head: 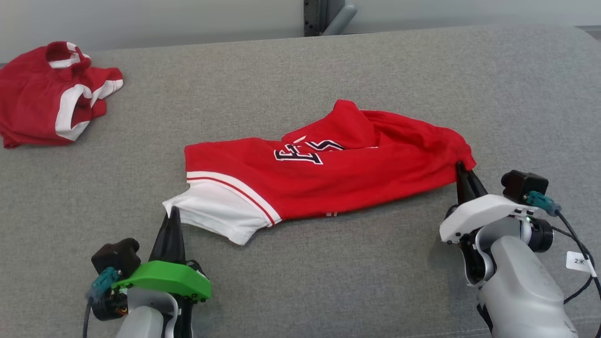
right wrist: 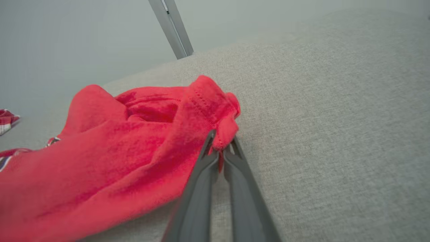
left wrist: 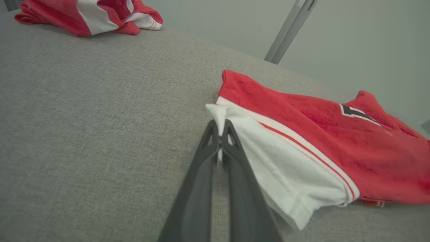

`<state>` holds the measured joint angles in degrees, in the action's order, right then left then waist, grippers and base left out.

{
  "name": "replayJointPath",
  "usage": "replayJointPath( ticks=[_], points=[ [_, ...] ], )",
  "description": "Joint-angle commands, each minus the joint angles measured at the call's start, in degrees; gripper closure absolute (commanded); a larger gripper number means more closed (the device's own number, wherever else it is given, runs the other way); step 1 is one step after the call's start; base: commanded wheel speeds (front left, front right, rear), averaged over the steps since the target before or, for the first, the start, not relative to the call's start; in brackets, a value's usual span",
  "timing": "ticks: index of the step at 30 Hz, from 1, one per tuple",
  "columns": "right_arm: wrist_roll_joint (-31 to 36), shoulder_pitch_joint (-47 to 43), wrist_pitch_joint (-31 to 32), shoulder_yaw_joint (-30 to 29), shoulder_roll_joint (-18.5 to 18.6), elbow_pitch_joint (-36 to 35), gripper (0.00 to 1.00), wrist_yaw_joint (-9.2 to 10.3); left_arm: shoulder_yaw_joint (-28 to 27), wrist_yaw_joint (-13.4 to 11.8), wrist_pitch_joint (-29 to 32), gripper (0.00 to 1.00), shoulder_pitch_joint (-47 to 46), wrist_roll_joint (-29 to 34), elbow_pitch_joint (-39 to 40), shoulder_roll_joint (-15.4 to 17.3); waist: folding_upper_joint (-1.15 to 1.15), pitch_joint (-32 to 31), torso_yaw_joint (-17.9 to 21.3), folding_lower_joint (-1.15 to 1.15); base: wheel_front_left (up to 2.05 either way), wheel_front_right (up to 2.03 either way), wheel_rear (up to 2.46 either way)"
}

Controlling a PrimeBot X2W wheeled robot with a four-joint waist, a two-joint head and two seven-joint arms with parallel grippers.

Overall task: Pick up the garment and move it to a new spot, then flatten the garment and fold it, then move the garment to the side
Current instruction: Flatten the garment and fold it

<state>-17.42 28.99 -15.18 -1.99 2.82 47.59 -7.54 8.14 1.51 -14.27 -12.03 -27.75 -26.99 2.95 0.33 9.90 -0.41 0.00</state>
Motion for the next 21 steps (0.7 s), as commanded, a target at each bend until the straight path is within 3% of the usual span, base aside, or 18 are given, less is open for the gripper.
replayJointPath(
  ticks=[1, 8, 21],
  points=[
    [-1.7, -1.0, 0.0, 0.7, 0.1, -1.9, 1.00, 0.10, -0.3, 0.5, -0.5, 1.00, 0.5, -0.9, 0.9, 0.1, -0.33, -0.5, 0.5, 0.00, 0.00, 0.00, 0.00],
    [-13.8, -5.4, 0.0, 4.9, 0.1, -17.8, 1.00, 0.09, 0.2, 2.7, -0.6, 1.00, 1.3, -8.4, 10.8, 0.0, -0.33, -2.6, 2.4, 0.00, 0.00, 0.00, 0.00],
    [-29.5, -14.4, 0.5, 6.4, 3.9, -45.5, 1.00, 0.06, 0.6, 0.2, 1.2, 1.00, 4.3, -11.0, 40.0, 0.5, -0.33, -6.7, 5.3, 0.00, 0.00, 0.00, 0.00]
  ],
)
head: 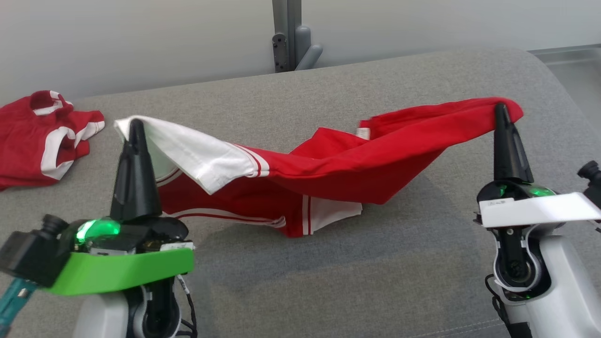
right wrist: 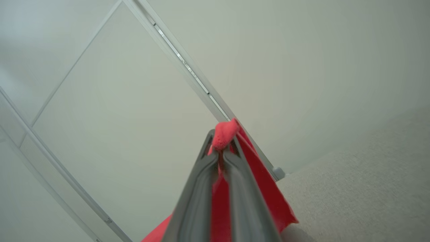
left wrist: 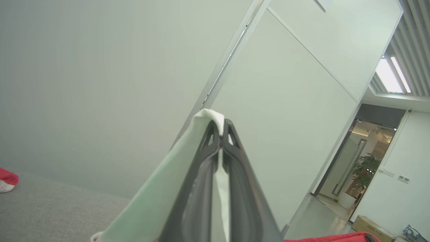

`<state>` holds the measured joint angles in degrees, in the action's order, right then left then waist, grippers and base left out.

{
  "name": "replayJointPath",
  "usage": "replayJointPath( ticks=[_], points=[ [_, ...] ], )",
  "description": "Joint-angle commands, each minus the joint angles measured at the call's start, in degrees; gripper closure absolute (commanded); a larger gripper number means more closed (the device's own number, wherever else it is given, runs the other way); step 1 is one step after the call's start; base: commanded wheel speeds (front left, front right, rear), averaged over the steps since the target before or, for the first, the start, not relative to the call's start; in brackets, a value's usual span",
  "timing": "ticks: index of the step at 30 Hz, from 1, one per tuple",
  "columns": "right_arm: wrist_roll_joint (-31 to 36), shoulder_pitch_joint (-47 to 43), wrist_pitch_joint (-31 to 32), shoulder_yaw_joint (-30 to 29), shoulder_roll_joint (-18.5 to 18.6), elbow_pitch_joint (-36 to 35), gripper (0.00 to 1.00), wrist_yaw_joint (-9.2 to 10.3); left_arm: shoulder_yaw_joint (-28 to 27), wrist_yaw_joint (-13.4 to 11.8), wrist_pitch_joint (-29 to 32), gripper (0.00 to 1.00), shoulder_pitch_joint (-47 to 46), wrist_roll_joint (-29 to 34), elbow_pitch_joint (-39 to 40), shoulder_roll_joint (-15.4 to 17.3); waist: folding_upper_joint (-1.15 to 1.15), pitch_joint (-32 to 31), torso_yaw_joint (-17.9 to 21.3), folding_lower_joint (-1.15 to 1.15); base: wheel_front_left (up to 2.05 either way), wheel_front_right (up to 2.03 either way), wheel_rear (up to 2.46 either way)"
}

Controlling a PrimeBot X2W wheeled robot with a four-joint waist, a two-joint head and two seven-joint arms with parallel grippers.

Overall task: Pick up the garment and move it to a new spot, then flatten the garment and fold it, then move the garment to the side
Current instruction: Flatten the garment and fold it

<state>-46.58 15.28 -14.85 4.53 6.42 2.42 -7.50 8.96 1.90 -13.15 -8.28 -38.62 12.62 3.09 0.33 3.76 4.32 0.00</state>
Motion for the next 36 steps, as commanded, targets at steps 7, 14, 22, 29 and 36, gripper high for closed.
replayJointPath(
  ticks=[7, 14, 22, 29, 36],
  points=[
    [-3.1, -3.8, 2.7, -3.1, 1.4, -14.8, 1.00, 0.00, -1.7, -2.0, 5.0, 1.00, -2.6, -1.9, 17.3, 2.3, -0.33, -1.3, 1.5, 0.00, 0.00, 0.00, 0.00],
    [-2.1, -4.8, 8.0, -6.8, 0.3, -25.6, 1.00, 0.00, -1.5, -4.1, 11.9, 1.00, -9.5, -3.7, 26.9, 3.7, -0.33, 0.2, 1.6, 0.00, 0.00, 0.00, 0.00],
    [1.1, 2.8, 15.2, -7.5, -1.3, -23.6, 1.00, -0.01, -3.0, -4.7, 17.0, 1.00, -20.0, -5.3, 19.3, 6.1, -0.33, 8.6, 0.6, 0.00, 0.00, 0.00, 0.00],
    [3.6, 25.7, 18.0, -6.6, -2.5, -12.1, 1.00, 0.00, -3.0, -3.3, 20.6, 1.00, -42.0, -3.4, 1.5, 9.2, -0.33, 20.0, -0.6, 0.00, 0.00, 0.00, 0.00],
    [13.2, 55.3, 9.3, -8.2, -3.1, 10.4, 1.00, 0.00, -1.8, -1.2, 16.5, 1.00, -68.7, 5.3, -20.2, 12.7, -0.33, 28.3, -2.1, 0.00, 0.00, 0.00, 0.00]
  ],
)
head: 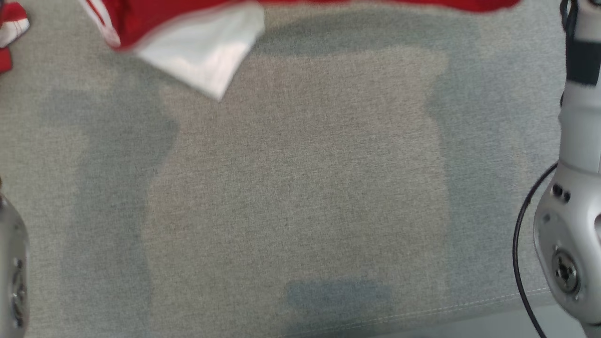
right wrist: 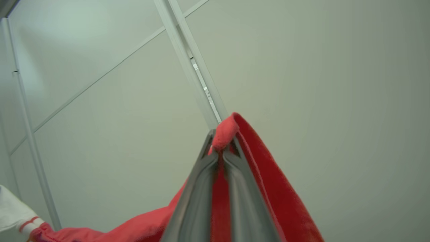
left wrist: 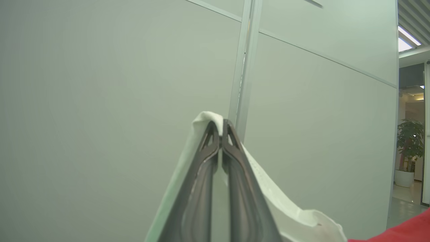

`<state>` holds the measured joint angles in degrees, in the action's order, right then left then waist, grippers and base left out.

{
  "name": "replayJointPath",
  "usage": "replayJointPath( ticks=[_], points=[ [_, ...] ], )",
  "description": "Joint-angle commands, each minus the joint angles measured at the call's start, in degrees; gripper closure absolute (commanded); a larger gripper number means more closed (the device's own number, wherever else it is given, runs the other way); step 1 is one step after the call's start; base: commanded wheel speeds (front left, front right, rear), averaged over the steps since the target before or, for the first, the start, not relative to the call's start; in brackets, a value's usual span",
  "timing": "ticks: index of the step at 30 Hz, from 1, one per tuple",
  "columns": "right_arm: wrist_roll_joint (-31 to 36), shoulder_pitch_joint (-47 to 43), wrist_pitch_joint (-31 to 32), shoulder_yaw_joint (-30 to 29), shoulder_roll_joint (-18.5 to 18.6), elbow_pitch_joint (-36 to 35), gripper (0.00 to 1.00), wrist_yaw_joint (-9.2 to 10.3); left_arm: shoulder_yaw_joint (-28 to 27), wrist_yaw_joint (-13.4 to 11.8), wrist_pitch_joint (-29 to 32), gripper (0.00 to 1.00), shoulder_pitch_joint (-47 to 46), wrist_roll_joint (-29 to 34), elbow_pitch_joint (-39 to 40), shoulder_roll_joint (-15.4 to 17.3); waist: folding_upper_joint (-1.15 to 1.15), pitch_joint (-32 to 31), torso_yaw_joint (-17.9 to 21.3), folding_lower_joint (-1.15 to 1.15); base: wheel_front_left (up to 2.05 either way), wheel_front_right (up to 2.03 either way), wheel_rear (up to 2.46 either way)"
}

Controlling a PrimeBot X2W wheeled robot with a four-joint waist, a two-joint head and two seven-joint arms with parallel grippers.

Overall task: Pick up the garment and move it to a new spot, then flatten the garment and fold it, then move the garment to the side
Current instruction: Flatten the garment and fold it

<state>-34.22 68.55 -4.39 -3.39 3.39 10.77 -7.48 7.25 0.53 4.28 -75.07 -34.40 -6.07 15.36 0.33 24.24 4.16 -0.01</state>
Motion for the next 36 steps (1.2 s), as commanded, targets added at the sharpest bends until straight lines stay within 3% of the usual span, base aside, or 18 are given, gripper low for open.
replayJointPath(
  ticks=[1, 8, 16, 21, 29, 36],
  points=[
    [1.9, 5.6, -3.0, -0.8, -0.1, 5.3, 1.00, -0.02, 0.1, 0.4, -2.4, 1.00, -4.8, 2.1, -4.2, 0.6, -0.33, 8.1, -2.1, 0.01, 0.00, 0.00, 0.00],
    [6.7, 20.9, -9.5, -1.3, -0.4, 24.7, 1.00, -0.02, 0.9, 1.6, -11.0, 1.00, -17.3, 4.6, -18.5, -1.6, -0.33, 11.8, -5.1, 0.01, 0.00, 0.00, 0.00],
    [6.5, 17.8, -10.9, -1.7, 1.0, 34.0, 1.00, -0.02, -0.3, 5.3, -17.7, 1.00, -11.7, 0.1, -23.0, -4.4, -0.33, 18.3, -7.9, 0.01, 0.00, 0.00, 0.00],
    [3.2, 11.9, -10.9, -0.7, 1.6, 29.9, 1.00, -0.02, -1.0, 6.5, -19.1, 1.00, -4.1, -2.4, -18.8, -4.3, -0.33, 19.3, -8.0, 0.01, 0.00, 0.00, 0.00],
    [-4.7, -4.5, -10.9, 2.7, 5.2, 17.7, 1.00, -0.01, -3.2, 6.9, -19.6, 1.00, 13.2, -6.9, -3.6, -2.8, -0.33, 16.8, -7.1, 0.01, 0.00, 0.00, 0.00],
    [-6.7, -17.7, -10.9, 3.4, 4.4, 7.9, 1.00, -0.01, -2.2, 6.9, -19.3, 1.00, 27.8, -6.6, 7.0, -1.7, -0.33, 12.6, -6.3, 0.01, 0.00, 0.00, 0.00]
  ],
)
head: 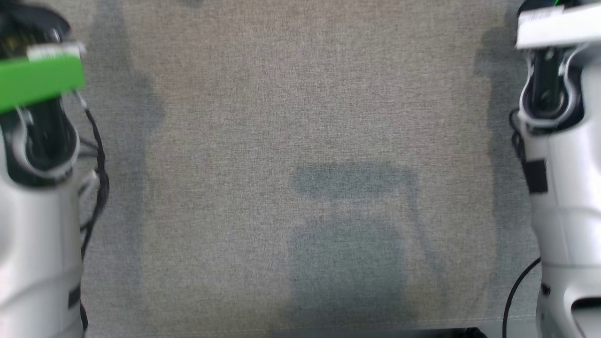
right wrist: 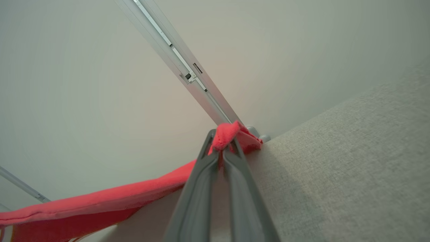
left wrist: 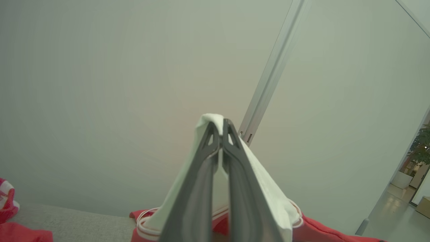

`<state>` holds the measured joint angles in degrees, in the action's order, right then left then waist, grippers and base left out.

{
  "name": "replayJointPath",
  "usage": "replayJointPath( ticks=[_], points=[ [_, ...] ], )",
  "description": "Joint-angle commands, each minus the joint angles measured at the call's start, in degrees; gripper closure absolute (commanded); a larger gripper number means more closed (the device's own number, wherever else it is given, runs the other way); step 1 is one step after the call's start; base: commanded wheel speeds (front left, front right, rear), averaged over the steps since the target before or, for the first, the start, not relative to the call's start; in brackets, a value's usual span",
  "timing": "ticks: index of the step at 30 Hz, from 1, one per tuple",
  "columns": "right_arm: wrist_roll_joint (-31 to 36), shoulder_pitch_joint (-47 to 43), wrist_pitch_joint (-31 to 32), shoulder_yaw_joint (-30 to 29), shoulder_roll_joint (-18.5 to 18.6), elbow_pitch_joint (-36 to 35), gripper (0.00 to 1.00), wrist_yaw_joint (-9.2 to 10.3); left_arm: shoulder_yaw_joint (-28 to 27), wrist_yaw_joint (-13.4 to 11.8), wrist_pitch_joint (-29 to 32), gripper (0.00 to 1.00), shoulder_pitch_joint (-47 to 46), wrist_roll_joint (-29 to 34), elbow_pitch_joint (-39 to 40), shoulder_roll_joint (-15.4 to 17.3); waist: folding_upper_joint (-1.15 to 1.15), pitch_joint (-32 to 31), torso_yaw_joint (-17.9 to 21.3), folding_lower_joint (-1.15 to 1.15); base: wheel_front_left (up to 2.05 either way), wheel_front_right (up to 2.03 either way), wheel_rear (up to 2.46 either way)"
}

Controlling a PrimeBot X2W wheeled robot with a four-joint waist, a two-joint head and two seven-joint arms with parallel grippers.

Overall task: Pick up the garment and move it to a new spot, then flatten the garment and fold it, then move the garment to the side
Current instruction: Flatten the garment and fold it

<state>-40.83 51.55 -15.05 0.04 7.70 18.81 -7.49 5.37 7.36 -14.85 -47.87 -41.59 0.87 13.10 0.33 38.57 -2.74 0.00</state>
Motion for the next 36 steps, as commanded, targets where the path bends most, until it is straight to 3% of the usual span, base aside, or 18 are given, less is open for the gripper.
replayJointPath(
  ticks=[1, 9, 16, 25, 36],
  points=[
    [-0.1, -2.7, -0.2, 0.0, -0.2, -1.4, 1.00, 0.00, -0.3, -0.1, -0.2, 1.00, 3.2, 0.8, 1.1, 0.7, -0.33, -2.5, 0.7, 0.00, 0.00, 0.00, 0.00],
    [-0.4, -18.3, -0.2, -1.1, -2.9, -7.0, 1.00, 0.00, -2.9, -2.2, -0.4, 1.00, 25.8, 0.0, 3.4, -0.8, -0.33, -9.5, 1.2, 0.00, 0.00, 0.00, 0.00],
    [-0.9, -31.0, -0.2, -4.6, -4.2, -9.6, 1.00, 0.05, -5.3, -1.2, -0.4, 1.00, 42.0, -0.2, 0.7, -7.5, -0.33, -17.2, 0.9, 0.00, 0.00, 0.00, 0.00],
    [-1.2, -44.4, -0.2, -3.0, -4.7, -12.6, 1.00, 0.04, -4.4, -0.2, -0.4, 1.00, 51.5, -0.1, -3.1, -9.6, -0.33, -25.3, 0.8, 0.00, 0.00, 0.00, 0.00],
    [-6.4, -54.7, -0.2, -0.7, -4.7, -12.8, 1.00, 0.04, -4.1, 0.1, -0.4, 1.00, 57.6, -0.9, -3.3, -10.1, -0.33, -29.4, 3.2, 0.00, 0.00, 0.00, 0.00]
  ],
)
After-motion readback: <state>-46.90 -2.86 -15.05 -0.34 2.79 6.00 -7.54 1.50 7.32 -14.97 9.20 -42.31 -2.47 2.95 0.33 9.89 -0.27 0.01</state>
